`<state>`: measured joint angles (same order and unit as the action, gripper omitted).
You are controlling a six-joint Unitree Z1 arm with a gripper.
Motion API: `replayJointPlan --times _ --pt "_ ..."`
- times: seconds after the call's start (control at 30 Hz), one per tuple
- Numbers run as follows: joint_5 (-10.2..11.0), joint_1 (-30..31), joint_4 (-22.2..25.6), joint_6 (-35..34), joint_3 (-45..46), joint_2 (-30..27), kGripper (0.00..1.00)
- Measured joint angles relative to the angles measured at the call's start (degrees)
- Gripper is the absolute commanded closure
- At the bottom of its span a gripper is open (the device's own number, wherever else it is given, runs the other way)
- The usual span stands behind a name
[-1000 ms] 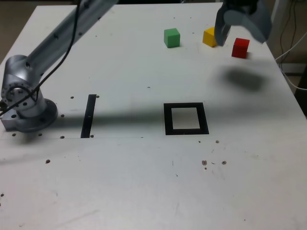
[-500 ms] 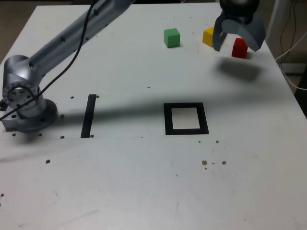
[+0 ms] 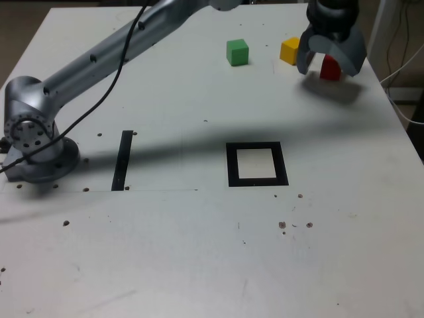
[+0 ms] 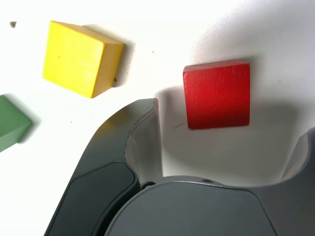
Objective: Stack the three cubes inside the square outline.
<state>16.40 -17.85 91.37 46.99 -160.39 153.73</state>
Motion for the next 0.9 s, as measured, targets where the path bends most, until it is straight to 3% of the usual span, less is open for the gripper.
replayJointPlan --times 0.23,0.63,0.9 --pt "1.9 0.0 -1.54 0.0 -0.33 1.62 0.09" --pt "1.93 0.0 -2.14 -0.3 -0.94 1.85 0.2" --pt "1.86 0.01 -2.87 -0.48 -1.06 1.85 0.44"
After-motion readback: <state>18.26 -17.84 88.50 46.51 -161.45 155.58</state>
